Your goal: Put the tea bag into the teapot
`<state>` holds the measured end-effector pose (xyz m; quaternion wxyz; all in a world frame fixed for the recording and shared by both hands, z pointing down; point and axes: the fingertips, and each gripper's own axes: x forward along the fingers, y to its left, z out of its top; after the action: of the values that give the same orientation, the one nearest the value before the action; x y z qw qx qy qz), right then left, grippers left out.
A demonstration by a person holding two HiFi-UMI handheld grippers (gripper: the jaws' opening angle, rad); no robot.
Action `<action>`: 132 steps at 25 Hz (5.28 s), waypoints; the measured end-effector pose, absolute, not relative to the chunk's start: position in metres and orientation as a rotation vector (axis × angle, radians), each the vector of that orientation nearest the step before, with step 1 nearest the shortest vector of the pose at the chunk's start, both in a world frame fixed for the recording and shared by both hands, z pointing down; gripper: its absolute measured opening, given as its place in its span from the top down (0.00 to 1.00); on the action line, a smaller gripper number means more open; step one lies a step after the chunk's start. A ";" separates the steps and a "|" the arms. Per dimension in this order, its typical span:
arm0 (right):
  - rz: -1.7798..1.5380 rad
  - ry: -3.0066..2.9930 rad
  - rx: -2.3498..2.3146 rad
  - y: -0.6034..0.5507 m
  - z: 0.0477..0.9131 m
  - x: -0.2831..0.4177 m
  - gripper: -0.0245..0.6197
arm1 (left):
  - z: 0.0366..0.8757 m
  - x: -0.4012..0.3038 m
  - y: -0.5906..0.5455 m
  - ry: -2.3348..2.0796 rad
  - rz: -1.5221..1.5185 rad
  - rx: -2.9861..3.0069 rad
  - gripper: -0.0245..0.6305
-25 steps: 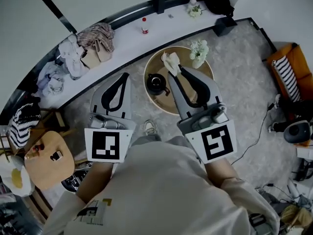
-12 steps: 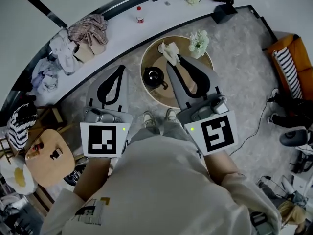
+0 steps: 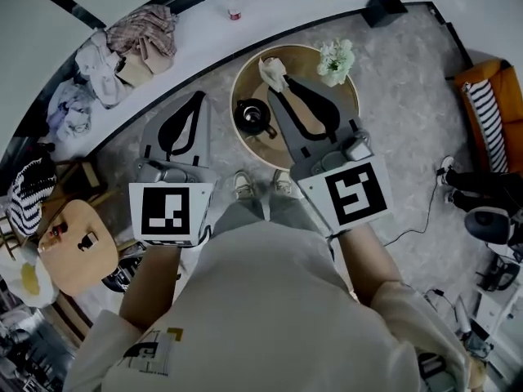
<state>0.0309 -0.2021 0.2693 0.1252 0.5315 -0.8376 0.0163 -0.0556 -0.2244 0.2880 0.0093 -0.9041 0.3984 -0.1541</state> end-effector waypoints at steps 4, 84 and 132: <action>0.050 -2.387 1.483 -0.219 0.296 0.039 0.86 | 0.315 -0.047 -0.238 1.258 -0.563 -2.842 0.95; 0.687 -1.823 0.710 -0.257 0.777 0.012 0.77 | 0.729 -0.030 -0.262 1.085 -1.580 -3.147 0.95; -0.237 -2.364 1.562 -0.260 0.173 0.053 0.95 | 0.201 -0.071 -0.296 1.437 -0.204 -2.659 0.95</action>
<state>0.0529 -0.2596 0.1729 0.1485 0.5432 -0.8222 -0.0824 -0.0709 -0.2964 0.2008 0.0563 -0.8763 0.4736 -0.0674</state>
